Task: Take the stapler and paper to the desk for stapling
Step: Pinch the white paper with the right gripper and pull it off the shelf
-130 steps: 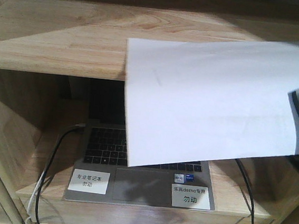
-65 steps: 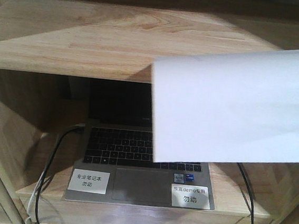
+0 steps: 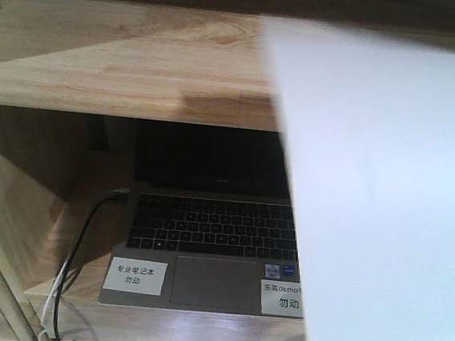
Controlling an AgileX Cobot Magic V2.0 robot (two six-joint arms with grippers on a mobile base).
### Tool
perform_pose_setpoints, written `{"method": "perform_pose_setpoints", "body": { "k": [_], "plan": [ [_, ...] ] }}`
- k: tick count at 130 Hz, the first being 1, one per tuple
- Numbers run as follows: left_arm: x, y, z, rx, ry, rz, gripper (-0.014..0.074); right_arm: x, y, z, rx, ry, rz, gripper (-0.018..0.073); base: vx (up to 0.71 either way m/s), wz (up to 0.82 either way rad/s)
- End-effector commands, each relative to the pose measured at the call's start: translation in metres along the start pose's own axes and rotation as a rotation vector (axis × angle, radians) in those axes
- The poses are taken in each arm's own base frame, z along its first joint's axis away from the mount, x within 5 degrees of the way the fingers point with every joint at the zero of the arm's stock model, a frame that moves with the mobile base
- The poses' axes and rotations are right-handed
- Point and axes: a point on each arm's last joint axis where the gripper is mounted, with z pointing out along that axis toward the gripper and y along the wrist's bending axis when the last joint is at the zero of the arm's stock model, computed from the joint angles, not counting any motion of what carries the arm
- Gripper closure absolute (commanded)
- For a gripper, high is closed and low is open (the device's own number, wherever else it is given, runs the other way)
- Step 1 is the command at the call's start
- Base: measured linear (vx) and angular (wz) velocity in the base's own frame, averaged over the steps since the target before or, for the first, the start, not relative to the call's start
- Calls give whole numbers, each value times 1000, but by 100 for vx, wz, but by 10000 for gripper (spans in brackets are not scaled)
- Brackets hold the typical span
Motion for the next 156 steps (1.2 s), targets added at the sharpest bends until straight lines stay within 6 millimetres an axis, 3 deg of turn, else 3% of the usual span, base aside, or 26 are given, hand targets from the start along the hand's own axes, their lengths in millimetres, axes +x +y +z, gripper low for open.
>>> {"method": "perform_pose_setpoints", "body": {
  "k": [1,20,107,156],
  "plan": [
    [-17,1,-2,-5,-123,-13,603,-1,6,-5,-56,-24,13,566,0,0],
    [-17,1,-2,-5,-123,-13,603,0,9,-13,-75,-31,-3,566,0,0],
    [-17,1,-2,-5,-123,-13,603,-1,19,-15,-182,-44,35,565,0,0],
    [-17,1,-2,-5,-123,-13,603,-13,19,-16,-176,-182,-101,565,0,0]
  ]
}}
